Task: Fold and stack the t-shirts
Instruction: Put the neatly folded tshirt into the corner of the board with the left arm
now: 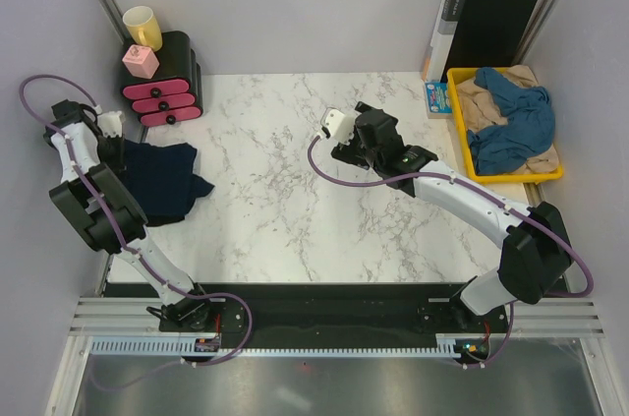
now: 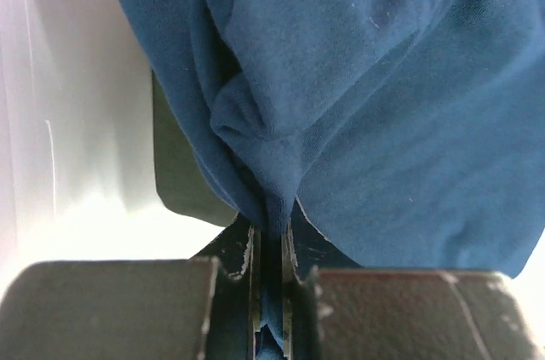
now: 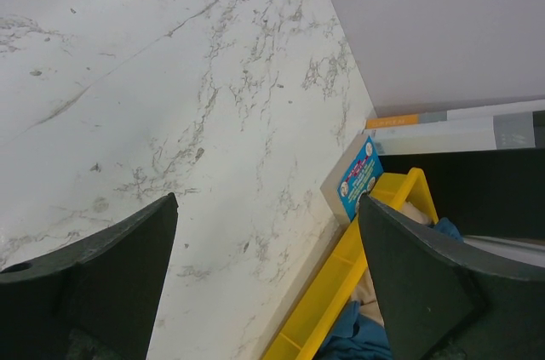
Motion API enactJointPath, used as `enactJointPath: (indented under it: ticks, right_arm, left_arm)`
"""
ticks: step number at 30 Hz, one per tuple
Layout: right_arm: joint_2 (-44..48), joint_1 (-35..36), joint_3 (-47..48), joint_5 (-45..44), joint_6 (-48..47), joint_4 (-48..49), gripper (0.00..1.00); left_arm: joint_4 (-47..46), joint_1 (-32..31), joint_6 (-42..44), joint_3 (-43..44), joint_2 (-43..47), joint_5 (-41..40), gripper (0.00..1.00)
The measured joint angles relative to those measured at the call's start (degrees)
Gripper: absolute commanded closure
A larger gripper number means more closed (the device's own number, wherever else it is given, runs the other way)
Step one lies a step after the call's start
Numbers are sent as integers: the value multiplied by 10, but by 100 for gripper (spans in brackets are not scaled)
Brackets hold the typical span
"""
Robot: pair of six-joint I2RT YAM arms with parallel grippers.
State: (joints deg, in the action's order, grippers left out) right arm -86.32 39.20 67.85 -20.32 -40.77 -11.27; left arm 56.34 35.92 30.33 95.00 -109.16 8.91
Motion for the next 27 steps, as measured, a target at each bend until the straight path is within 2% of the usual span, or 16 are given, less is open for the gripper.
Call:
enactJointPath:
  ticks: [3, 5, 7, 10, 11, 12, 13, 16, 21, 23, 27]
  right_arm:
    - [0, 0, 0, 2, 0, -1, 7]
    - [0, 0, 0, 4, 0, -2, 7]
    - [0, 0, 0, 5, 0, -3, 7]
    - [0, 0, 0, 6, 0, -4, 7]
    - [0, 0, 0, 6, 0, -4, 7]
    - [0, 0, 0, 6, 0, -4, 7]
    - [0, 0, 0, 6, 0, -4, 7]
    - [0, 0, 0, 8, 0, -4, 7]
    - [0, 0, 0, 10, 0, -7, 7]
    - [0, 0, 0, 10, 0, -8, 7]
    - [0, 0, 0, 9, 0, -8, 5]
  left_arm:
    - [-21, 0, 2, -18, 0, -15, 98]
    - [-37, 0, 2, -27, 0, -24, 88]
    - [-50, 0, 3, -33, 0, -31, 67]
    - [-71, 0, 11, -40, 0, -47, 44]
    - [-79, 0, 13, -42, 0, -52, 32]
    - [-89, 1, 16, -44, 0, -59, 29]
    - [-94, 1, 19, -45, 0, -62, 12]
    - [-113, 2, 22, -50, 0, -74, 5]
    - [-127, 2, 22, -64, 4, -74, 4]
    - [-131, 2, 22, -74, 14, -73, 0]
    - [-130, 4, 24, -99, 61, -31, 0]
